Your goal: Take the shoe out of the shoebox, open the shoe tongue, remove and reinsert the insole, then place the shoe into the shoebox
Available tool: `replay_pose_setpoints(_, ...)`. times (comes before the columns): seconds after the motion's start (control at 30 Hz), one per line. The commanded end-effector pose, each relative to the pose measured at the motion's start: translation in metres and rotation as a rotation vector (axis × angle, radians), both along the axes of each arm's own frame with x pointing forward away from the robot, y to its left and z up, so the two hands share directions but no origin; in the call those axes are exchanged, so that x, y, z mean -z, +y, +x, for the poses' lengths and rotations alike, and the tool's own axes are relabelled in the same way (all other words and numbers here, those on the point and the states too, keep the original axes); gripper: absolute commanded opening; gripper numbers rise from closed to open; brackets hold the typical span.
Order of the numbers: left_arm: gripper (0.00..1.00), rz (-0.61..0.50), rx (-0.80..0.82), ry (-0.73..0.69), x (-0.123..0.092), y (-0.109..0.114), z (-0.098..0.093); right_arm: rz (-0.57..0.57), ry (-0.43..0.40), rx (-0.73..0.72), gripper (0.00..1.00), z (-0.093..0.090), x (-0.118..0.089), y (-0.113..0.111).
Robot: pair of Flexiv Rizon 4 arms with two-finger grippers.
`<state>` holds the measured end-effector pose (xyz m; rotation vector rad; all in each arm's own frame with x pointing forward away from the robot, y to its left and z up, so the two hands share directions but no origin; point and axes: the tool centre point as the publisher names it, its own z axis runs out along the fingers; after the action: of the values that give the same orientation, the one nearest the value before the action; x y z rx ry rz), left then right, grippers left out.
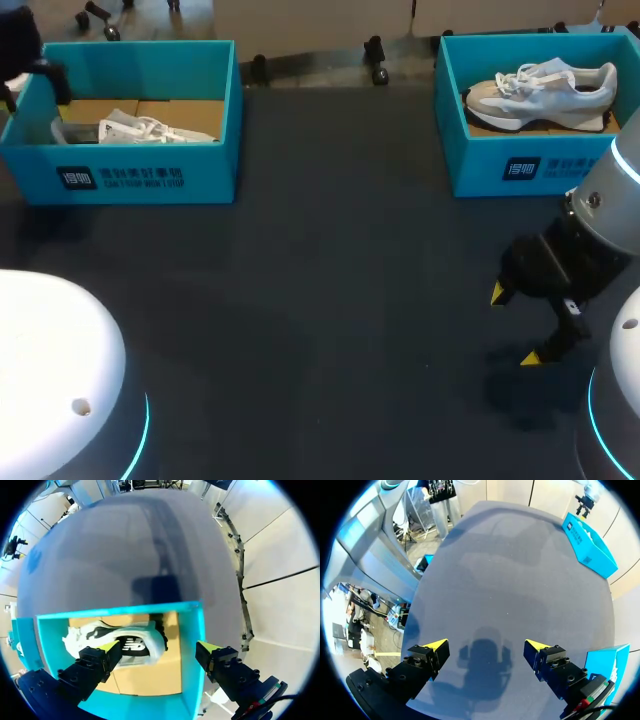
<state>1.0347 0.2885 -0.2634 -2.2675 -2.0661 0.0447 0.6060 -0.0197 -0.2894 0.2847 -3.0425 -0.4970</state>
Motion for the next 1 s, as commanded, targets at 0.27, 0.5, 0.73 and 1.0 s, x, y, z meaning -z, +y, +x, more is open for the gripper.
replay_pose_setpoints(0.27, 1.0, 0.009, 0.019, -0.058, -0.063, 0.01, -0.049, 0.001, -0.003, 0.0, 1.0, -0.001, 0.001, -0.001)
replay_pose_setpoints(0.5, 1.0, 0.007, 0.025, -0.087, -0.078, 0.014, -0.071, 0.001, -0.003, 0.0, 1.0, -0.001, 0.001, -0.001)
replay_pose_setpoints(0.73, 1.0, 0.022, 0.049, -0.086, -0.084, 0.018, -0.084, 0.001, -0.003, 0.0, 1.0, -0.001, 0.001, -0.001)
replay_pose_setpoints(1.0, 1.0, 0.022, 0.049, -0.086, -0.084, 0.018, -0.084, 0.001, -0.003, 0.0, 1.0, -0.001, 0.001, -0.001)
